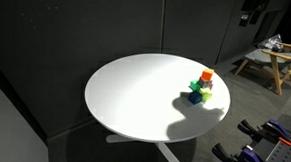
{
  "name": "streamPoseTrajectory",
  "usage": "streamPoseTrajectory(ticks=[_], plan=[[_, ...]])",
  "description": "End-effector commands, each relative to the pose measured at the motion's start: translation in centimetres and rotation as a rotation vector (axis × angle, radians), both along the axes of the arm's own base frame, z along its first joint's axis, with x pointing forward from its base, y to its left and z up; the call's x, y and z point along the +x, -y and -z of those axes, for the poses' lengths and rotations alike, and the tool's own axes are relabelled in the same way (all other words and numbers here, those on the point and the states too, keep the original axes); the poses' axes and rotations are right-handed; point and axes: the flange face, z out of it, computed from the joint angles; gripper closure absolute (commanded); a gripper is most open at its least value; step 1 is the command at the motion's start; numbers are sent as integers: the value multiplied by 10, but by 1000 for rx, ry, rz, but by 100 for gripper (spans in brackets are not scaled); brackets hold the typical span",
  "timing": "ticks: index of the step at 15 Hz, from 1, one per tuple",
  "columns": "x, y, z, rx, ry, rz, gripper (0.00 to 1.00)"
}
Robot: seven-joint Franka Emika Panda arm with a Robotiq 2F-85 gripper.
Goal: Pick up the orange block and put it on top of the lime green and blue block
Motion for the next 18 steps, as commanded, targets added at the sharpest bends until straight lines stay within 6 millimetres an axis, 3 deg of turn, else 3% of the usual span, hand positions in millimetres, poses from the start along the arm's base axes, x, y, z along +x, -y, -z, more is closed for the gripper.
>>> streamPoseTrajectory(ticks=[1, 4, 10, 18], plan=[[-4, 28, 20, 38, 12, -8, 0], [1, 46, 42, 46, -5, -7, 0], [29, 68, 78, 64, -40, 21, 0], [82, 70, 92, 92, -52, 14, 0]])
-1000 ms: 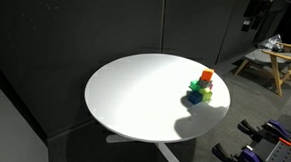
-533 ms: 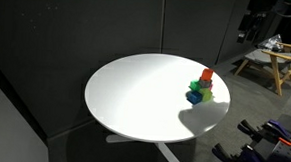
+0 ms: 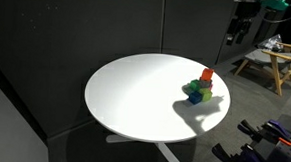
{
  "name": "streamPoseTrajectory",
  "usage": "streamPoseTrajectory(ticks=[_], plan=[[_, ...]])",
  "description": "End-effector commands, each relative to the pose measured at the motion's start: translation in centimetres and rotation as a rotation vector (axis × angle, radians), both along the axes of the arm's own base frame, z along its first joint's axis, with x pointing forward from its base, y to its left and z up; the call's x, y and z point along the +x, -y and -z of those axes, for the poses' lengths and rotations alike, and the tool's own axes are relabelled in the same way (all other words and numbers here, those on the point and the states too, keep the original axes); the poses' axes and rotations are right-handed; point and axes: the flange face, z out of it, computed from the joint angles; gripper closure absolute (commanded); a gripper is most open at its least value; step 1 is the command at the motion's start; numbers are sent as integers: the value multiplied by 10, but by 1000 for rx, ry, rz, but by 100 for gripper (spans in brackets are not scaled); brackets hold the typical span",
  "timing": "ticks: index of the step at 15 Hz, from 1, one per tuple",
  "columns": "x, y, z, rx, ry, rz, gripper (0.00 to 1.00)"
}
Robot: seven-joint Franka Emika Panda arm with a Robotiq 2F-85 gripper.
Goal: Pick up the orange block and put it on top of the lime green and blue block
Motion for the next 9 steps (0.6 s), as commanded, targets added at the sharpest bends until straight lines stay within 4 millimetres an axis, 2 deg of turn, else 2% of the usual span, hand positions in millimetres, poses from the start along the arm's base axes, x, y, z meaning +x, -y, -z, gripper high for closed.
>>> streamPoseTrajectory(ticks=[1, 6, 9], plan=[[33, 3, 0, 18, 6, -18, 0], [65, -1, 19, 7, -15, -31, 0], [76, -1, 35, 2, -40, -35, 0]])
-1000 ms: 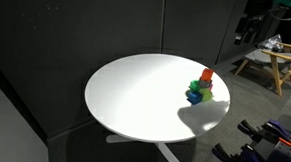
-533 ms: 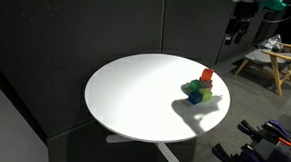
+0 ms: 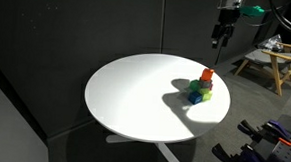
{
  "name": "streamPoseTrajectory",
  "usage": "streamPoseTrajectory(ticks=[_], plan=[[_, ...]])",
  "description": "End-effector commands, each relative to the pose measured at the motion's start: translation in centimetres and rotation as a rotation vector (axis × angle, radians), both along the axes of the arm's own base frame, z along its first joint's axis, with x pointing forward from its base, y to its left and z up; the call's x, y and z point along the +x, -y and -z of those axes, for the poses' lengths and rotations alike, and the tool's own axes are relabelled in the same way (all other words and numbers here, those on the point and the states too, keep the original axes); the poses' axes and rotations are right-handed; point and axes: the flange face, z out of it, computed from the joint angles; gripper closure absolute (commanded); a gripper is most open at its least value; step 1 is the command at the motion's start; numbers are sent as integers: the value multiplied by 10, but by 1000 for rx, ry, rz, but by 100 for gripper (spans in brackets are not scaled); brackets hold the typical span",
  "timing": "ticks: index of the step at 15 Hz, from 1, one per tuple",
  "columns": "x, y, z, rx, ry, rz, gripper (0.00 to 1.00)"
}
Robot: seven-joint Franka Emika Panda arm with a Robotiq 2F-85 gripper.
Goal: Pick up the orange block and put it on top of the lime green and blue block
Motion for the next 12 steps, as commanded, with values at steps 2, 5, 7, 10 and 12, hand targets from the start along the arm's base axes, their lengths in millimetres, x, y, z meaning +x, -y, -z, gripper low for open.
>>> streamPoseTrajectory(ticks=[2, 5, 7, 10, 12], plan=[[20, 8, 17, 11, -20, -11, 0], [21, 12, 31, 2, -36, -9, 0], [22, 16, 39, -26, -31, -7, 0], [24, 22, 49, -61, -4, -10, 0], [26, 24, 55, -77, 23, -18, 0]])
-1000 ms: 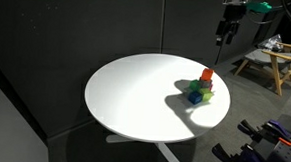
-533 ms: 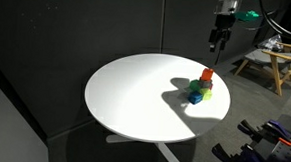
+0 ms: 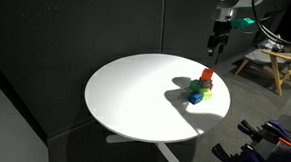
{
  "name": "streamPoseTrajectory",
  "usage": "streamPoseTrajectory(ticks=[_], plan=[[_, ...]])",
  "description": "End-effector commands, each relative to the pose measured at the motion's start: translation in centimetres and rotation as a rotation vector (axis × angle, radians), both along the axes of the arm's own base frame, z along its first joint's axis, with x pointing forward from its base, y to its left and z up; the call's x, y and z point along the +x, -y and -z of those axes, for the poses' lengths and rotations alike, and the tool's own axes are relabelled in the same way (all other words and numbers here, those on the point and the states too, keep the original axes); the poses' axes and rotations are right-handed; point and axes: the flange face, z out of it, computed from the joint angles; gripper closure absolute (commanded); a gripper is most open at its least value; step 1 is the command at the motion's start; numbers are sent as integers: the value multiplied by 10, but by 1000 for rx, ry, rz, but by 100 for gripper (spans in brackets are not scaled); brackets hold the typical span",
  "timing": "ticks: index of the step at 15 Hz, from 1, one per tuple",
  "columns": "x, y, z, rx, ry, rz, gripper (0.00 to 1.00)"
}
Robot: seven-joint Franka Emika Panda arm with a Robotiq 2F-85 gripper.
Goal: Pick up the orange block and put it on top of the lime green and blue block
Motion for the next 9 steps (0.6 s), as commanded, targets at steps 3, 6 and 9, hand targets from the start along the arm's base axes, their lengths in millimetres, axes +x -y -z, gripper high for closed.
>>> streamPoseTrajectory(ticks=[3, 6, 9], plan=[[2, 4, 11, -24, 79, -26, 0], [1, 0, 18, -30, 97, -20, 0], [4, -3, 20, -29, 74, -12, 0]])
